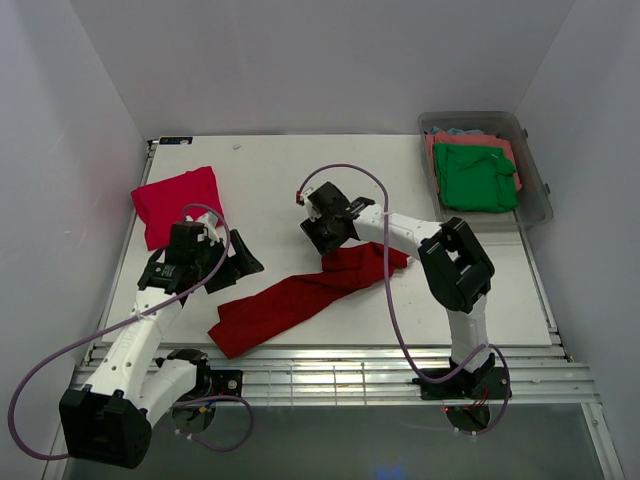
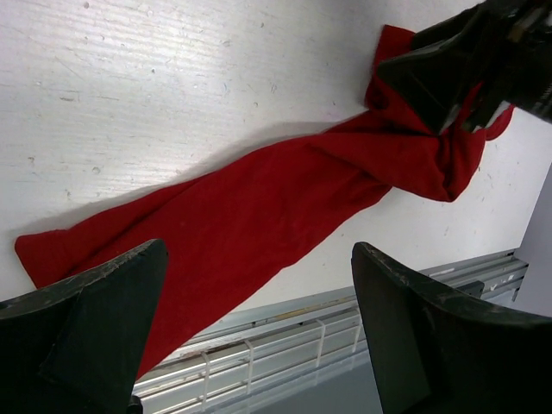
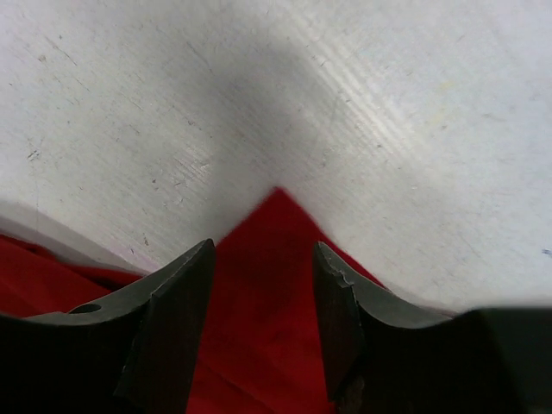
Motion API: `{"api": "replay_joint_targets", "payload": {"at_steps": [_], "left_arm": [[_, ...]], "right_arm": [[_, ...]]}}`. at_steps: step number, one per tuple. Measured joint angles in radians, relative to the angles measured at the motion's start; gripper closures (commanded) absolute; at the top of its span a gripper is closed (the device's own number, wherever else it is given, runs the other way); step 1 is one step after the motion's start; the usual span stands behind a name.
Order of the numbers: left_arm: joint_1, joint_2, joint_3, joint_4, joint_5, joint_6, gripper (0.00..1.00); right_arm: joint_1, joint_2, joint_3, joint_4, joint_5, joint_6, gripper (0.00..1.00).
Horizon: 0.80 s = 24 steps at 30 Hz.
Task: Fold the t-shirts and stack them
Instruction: Flatten the tshirt out
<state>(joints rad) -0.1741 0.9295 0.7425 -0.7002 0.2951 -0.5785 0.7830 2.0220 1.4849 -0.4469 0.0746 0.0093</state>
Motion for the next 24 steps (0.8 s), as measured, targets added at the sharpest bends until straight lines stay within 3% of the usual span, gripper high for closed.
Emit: {"api": "replay_joint_targets", "payload": {"at_steps": [9, 24], "left_arm": [[0.000, -0.002, -0.026, -0.003, 0.008, -0.006, 0.02], [0.000, -0.015, -0.026, -0.003, 0.012, -0.006, 0.02]], "right_arm": [[0.000, -0.082, 0.000, 0.001, 0.053, -0.019, 0.44], [0.000, 0.027, -0.002, 0.001, 0.012, -0.017, 0.45]]}}
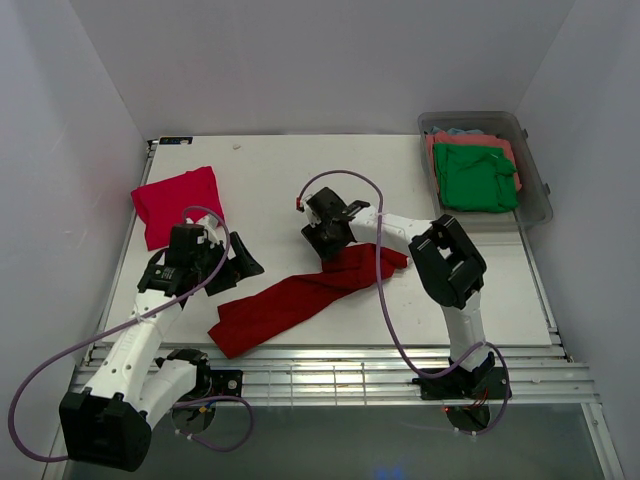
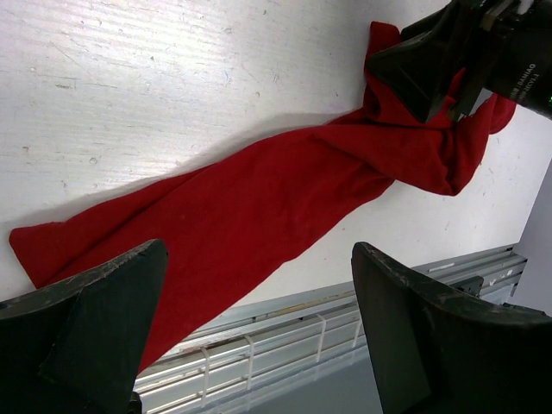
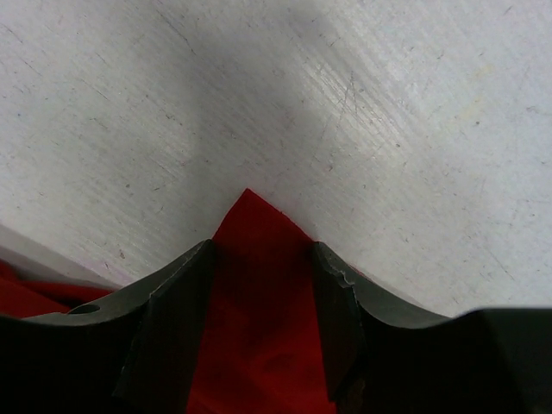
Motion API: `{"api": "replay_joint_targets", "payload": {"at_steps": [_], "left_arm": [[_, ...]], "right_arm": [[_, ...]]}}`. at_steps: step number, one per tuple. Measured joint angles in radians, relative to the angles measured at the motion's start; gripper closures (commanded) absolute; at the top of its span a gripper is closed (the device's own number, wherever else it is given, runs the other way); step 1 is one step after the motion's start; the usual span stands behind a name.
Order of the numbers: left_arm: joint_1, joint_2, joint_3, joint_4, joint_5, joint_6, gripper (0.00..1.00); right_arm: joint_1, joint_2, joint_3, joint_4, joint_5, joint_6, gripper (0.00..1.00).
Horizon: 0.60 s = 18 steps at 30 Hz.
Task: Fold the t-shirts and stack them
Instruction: Flatten the tshirt out
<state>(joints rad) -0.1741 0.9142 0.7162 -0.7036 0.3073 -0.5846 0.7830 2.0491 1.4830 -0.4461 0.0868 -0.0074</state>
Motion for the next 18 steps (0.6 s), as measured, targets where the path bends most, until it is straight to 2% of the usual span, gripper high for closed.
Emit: {"api": "replay_joint_targets", "payload": {"at_steps": [3, 4, 6, 7, 14, 18], "left_arm": [[0.000, -0.003, 0.000, 0.000, 0.000, 0.000, 0.02], [0.000, -0.004, 0.000, 0.000, 0.000, 0.000, 0.02], [0.000, -0.006, 0.000, -0.001, 0.000, 0.000, 0.02], [0.000, -0.006, 0.000, -0.001, 0.000, 0.000, 0.02], [0.000, -0.006, 0.003, -0.006, -0.001, 0.002, 0.02], [0.000, -0.002, 0.022, -0.010, -0.005, 0.008, 0.02]], "right_arm": [[0.000, 0.008, 0.000, 0.002, -0.008, 0.000, 0.52], [0.000, 0.008, 0.000, 0.002, -0.009, -0.001, 0.68], [0.000, 0.008, -0.002, 0.002, -0.011, -0.004, 0.86], [0.000, 0.008, -0.002, 0.002, -0.010, 0.000, 0.92], [0.000, 0.008, 0.021, -0.031, 0.030, 0.008, 0.92], [-0.005, 0.008, 0.185, -0.161, 0.113, 0.005, 0.92]]}}
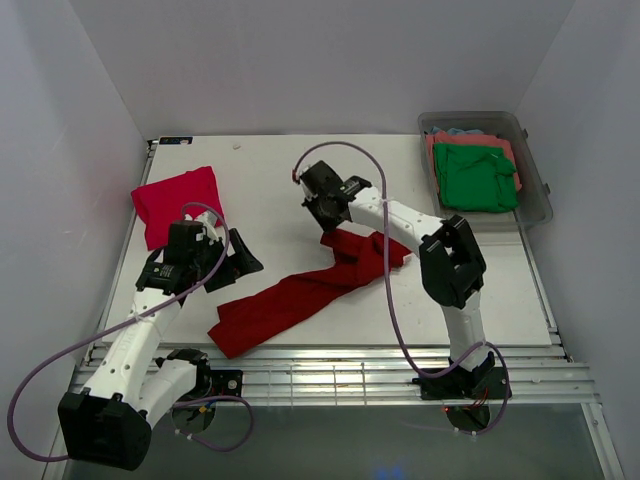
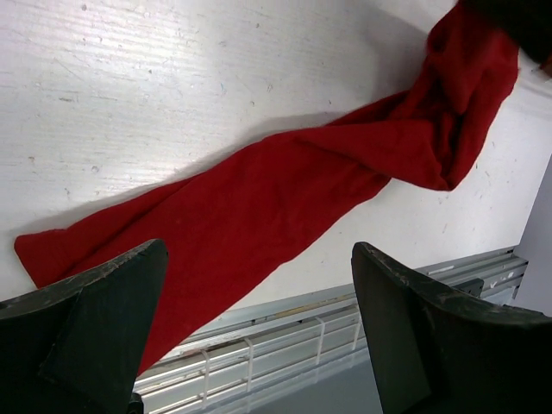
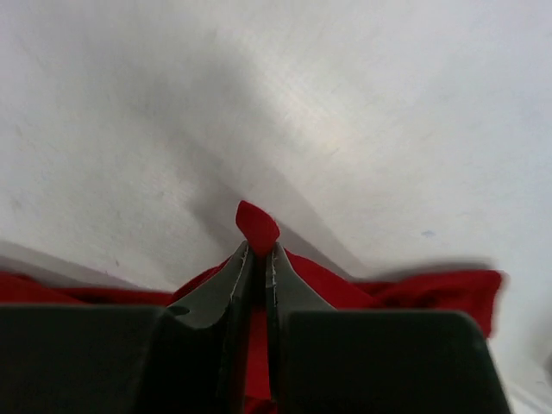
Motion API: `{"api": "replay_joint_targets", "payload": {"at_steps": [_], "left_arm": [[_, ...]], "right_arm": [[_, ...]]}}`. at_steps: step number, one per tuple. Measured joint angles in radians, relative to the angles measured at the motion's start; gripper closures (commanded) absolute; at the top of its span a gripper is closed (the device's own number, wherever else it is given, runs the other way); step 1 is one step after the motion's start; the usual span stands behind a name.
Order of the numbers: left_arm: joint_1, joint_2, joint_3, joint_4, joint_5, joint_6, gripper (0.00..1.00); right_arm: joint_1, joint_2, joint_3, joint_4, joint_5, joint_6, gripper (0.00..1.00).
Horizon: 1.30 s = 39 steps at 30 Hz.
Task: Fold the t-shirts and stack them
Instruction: Flatten the tshirt out
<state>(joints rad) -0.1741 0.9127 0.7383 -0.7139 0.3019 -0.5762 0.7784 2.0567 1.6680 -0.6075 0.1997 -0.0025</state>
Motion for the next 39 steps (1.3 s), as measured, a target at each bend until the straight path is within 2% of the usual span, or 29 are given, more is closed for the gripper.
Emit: {"api": "replay_joint_targets", "payload": {"at_steps": [6, 12, 17, 20, 26, 29, 33, 36, 39], "left_arm": [[0.000, 0.024, 0.022, 0.004, -0.006, 0.006, 0.02], [0.000, 0.032, 0.023, 0.004, -0.008, 0.007, 0.02], [0.000, 0.032, 0.023, 0.004, -0.018, 0.006, 0.02], [0.000, 0.032, 0.023, 0.009, -0.024, 0.000, 0.02], [-0.001, 0.063, 0.015, 0.086, -0.023, -0.023, 0.02], [-0.030, 0.129, 0.013, 0.155, -0.026, -0.046, 0.08], [-0.195, 0.237, 0.059, 0.224, -0.079, -0.069, 0.08], [-0.366, 0.392, 0.192, 0.276, -0.129, -0.069, 0.04], [-0.482, 0.559, 0.323, 0.343, -0.177, -0.060, 0.03]], "right_arm": [[-0.006, -0.079, 0.389, -0.096, 0.174, -0.051, 0.92], [-0.006, -0.407, 0.438, -0.152, 0.367, -0.081, 0.92], [-0.007, -0.664, 0.320, -0.185, 0.518, -0.080, 0.92], [-0.011, -0.772, 0.183, -0.213, 0.577, -0.061, 0.92], [-0.013, -0.823, -0.127, -0.266, 0.579, 0.046, 0.92], [-0.013, -0.813, -0.251, -0.294, 0.560, 0.089, 0.92], [-0.013, -0.825, -0.326, -0.304, 0.557, 0.135, 0.92], [-0.013, -0.845, -0.342, -0.306, 0.558, 0.159, 0.92], [-0.013, -0.861, -0.343, -0.304, 0.557, 0.178, 0.92]]}}
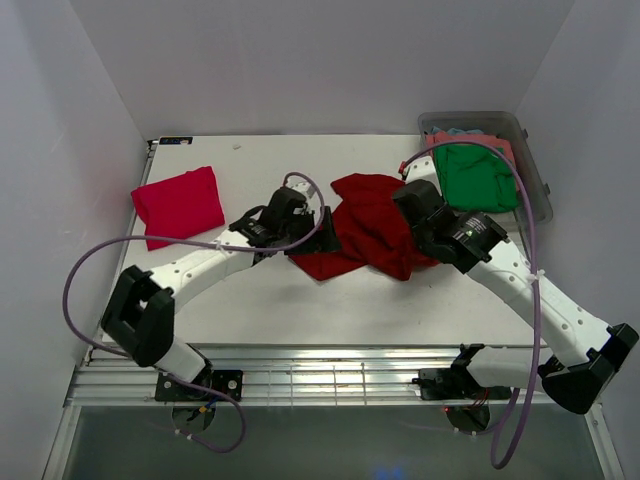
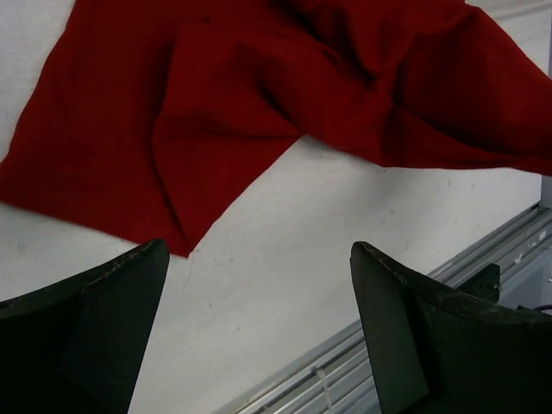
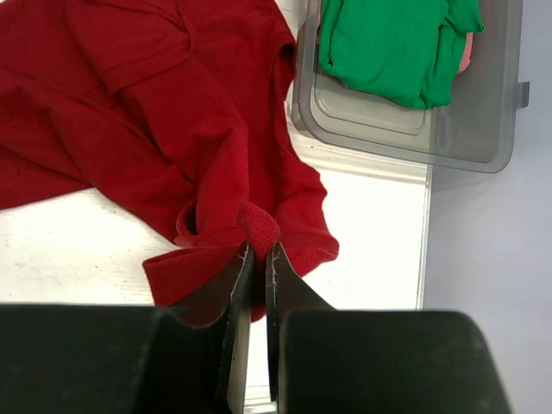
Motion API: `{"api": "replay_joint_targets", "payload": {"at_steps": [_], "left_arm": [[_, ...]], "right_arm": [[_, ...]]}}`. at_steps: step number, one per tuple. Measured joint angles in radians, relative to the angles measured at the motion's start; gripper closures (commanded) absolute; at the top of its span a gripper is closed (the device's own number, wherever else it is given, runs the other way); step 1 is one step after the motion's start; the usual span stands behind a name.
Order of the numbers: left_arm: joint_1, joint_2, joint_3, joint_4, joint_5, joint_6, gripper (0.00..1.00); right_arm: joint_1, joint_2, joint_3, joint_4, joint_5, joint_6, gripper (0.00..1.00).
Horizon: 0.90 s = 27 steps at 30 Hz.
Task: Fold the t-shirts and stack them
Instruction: Flatten the tshirt out
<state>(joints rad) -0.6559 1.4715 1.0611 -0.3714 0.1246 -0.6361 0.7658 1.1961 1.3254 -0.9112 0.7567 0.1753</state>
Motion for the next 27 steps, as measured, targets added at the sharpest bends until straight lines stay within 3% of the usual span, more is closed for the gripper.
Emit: {"api": "replay_joint_targets", "payload": {"at_steps": [7, 12, 22, 25, 27], "left_arm": [[-0.040, 0.255, 0.159, 0.067, -0.179, 0.073, 0.04], [-0.035, 0.333, 0.200, 0.089, -0.246, 0.129, 0.04], [-0.035, 0.472, 0.296, 0.147, -0.264, 0.186, 0.05], [-0.035, 0.489, 0.298, 0.150, -0.263, 0.187, 0.08], [-0.035, 0.491, 0.298, 0.147, -0.262, 0.184, 0.16]], "right_arm": [[0.000, -0.030, -0.019, 0.019, -0.035, 0.028, 0.92], [0.000, -0.053, -0.046, 0.031, -0.056, 0.037, 0.92], [0.000, -0.071, -0.082, 0.043, -0.077, 0.056, 0.92], [0.000, -0.084, -0.091, 0.044, -0.076, 0.061, 0.92], [0.000, -0.091, -0.099, 0.043, -0.076, 0.064, 0.92]]}}
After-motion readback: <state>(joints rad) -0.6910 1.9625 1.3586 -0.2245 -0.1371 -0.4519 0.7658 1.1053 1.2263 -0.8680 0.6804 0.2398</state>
